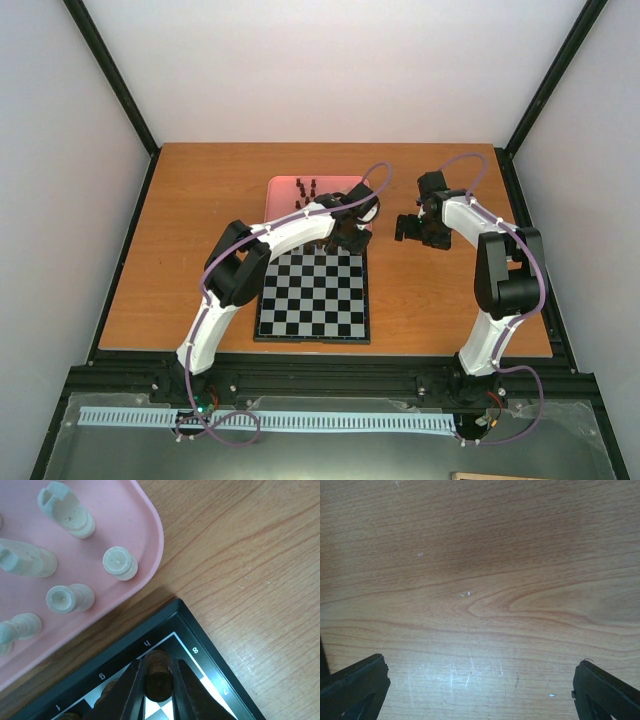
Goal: Set up the chess pieces on the board
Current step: Place the chess piece on the chessboard.
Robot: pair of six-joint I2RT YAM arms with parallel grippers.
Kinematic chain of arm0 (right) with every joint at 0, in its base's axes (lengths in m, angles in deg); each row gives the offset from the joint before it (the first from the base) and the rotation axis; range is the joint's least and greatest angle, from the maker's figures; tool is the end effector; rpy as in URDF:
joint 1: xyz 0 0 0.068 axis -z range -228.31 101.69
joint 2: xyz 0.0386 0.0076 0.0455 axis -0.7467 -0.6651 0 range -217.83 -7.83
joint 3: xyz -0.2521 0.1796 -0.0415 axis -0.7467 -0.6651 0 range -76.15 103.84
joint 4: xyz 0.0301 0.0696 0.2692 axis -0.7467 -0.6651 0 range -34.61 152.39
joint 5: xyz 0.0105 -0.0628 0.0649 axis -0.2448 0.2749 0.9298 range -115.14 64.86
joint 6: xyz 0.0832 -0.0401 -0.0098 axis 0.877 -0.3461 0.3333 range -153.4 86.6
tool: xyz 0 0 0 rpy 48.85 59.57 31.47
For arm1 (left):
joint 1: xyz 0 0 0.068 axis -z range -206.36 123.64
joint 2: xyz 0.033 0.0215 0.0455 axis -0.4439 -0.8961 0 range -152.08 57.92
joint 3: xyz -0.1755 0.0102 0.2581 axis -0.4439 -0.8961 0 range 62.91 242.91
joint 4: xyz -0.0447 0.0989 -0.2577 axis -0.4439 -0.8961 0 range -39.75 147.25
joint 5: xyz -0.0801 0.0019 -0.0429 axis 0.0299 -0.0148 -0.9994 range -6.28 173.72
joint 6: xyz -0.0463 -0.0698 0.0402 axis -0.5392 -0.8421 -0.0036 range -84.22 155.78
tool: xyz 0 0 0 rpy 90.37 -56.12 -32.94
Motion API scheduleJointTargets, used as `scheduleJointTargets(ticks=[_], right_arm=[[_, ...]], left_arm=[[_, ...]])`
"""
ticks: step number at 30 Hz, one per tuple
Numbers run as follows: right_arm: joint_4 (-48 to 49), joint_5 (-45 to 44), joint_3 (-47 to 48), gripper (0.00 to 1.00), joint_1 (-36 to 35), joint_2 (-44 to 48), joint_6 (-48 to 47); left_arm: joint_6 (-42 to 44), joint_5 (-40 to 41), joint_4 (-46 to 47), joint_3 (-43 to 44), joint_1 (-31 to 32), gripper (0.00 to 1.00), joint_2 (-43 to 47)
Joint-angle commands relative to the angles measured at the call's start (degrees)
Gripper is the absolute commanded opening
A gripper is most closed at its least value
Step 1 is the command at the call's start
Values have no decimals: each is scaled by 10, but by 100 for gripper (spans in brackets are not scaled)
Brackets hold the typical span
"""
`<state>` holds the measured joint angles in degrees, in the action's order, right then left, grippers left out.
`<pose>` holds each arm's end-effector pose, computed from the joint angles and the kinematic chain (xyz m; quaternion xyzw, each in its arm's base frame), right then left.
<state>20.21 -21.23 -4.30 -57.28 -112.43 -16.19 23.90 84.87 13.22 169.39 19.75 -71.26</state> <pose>0.3869 0.0667 0.1638 0.0668 0.9885 0.0626 0.1201 0.3768 -0.3891 0.1582 0.2862 0.9367 -0.0891 0.1811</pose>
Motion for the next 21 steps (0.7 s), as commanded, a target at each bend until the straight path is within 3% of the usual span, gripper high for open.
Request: scheduleJointTargets(ticks=[1,21], right_arm=[[7,3,-1,100,3,20,3],[2,4,13,100,3,19,2]], left_arm=[[11,11,-13,21,5,18,5],[11,-10,-26,59,5,30,10]])
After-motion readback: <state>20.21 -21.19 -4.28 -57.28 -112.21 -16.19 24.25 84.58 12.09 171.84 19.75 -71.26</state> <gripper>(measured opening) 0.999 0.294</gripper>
